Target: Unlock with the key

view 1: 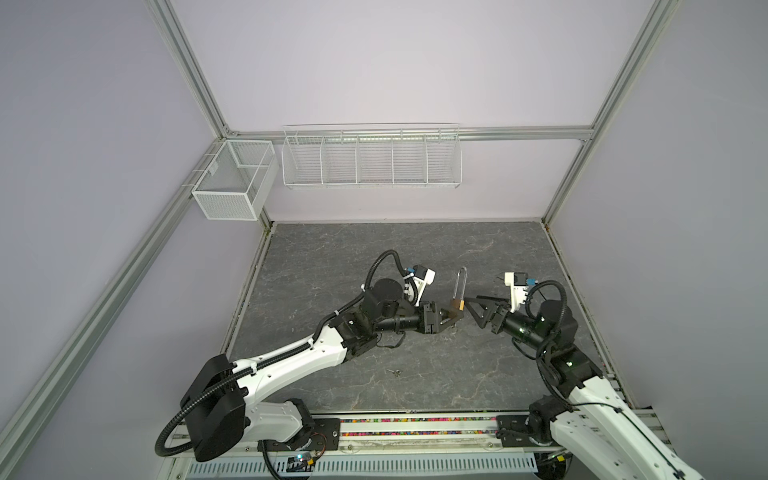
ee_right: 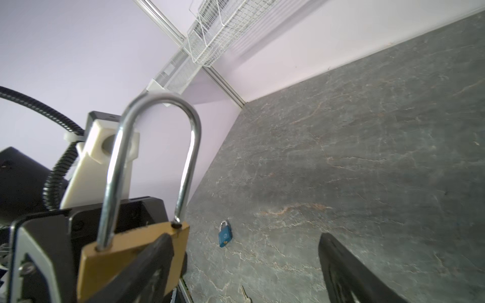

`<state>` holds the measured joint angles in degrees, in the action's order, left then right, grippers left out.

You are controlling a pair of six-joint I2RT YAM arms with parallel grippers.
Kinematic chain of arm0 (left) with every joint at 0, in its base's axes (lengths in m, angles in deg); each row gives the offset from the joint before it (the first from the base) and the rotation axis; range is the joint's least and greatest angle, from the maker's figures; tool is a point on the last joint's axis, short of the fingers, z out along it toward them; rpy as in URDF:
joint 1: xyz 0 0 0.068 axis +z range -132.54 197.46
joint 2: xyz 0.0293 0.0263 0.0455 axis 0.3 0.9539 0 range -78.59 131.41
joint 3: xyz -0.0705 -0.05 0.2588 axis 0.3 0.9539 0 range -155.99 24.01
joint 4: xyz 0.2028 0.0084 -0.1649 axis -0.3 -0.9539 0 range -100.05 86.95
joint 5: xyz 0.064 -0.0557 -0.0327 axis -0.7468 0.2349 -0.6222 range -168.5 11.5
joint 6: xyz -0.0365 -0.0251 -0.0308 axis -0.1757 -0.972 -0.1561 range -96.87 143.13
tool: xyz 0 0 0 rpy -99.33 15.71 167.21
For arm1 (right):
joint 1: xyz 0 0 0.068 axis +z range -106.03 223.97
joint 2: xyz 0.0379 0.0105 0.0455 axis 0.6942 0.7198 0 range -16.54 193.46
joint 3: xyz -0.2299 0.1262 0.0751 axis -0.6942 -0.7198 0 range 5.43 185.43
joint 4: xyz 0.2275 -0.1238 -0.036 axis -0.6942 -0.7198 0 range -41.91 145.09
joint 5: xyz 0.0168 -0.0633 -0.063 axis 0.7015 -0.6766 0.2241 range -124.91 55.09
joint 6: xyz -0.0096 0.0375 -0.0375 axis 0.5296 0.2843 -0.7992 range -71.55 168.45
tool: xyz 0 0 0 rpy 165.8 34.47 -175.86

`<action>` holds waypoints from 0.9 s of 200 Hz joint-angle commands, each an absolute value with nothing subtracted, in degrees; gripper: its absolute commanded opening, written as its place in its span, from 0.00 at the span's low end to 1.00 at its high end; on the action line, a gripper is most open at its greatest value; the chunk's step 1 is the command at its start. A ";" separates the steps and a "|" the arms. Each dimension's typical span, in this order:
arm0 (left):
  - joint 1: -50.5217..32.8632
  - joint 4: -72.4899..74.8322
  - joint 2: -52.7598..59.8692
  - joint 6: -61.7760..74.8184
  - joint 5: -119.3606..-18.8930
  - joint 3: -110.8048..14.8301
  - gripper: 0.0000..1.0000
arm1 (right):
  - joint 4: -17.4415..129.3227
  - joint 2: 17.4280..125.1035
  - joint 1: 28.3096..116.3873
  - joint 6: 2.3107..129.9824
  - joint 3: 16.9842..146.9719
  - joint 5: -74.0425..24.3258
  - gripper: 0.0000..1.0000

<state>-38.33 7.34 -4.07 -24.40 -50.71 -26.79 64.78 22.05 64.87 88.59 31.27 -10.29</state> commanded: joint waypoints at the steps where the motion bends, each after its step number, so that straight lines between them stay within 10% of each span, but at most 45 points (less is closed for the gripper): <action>1: -38.35 11.44 -5.55 -21.83 -47.01 -26.79 0.00 | 73.92 21.78 64.51 92.39 29.88 -6.96 0.89; 180: -38.65 8.93 -5.73 -20.11 -46.02 -30.33 0.00 | 76.42 35.27 64.09 96.60 33.61 -7.93 0.90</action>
<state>-38.42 7.21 -4.07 -23.26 -45.64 -26.36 79.52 34.36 64.22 97.68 31.64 -6.66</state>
